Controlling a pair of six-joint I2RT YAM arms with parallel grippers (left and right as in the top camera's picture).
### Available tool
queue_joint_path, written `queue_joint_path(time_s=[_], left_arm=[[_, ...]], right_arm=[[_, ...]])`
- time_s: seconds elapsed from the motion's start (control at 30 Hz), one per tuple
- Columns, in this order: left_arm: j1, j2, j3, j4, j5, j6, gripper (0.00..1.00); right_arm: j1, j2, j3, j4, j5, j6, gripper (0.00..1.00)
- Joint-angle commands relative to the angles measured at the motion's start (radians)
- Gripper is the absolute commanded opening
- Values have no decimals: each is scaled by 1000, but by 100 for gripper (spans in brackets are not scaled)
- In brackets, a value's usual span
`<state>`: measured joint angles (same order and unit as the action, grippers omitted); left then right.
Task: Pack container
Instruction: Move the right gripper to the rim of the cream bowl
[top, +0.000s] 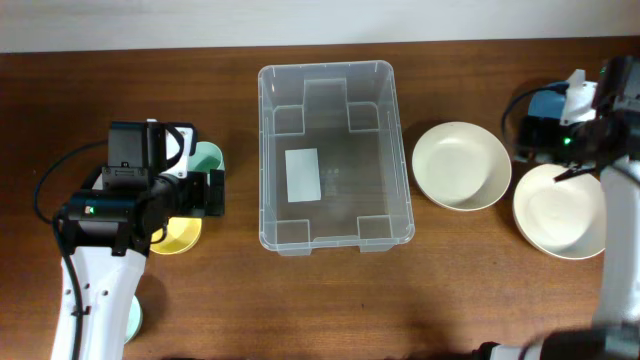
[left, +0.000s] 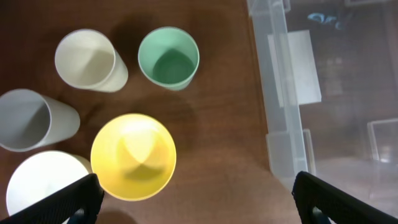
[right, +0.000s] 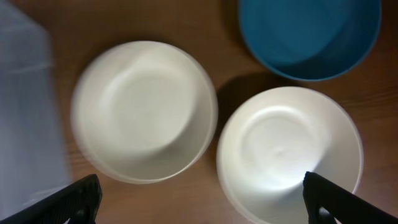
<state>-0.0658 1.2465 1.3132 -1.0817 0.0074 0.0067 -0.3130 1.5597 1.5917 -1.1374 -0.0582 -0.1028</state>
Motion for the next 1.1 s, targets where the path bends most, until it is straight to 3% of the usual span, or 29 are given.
queue_joint_path(time_s=[0.0,0.2,0.77,1.07], left_arm=[[3,2,19,26,-3,-4,100],[3,2,19,46,-3,-3,100],[3,2,19,50,-3,-4,100],[3,2,19,53,-3,-3,100]], right_arm=[[-50,120,12,25,-29,-111,99],[-27,301,12,101,-17,-151,99],[20,554,11,338,-17,-141,100],[26,603,11,378,-25,-125,79]])
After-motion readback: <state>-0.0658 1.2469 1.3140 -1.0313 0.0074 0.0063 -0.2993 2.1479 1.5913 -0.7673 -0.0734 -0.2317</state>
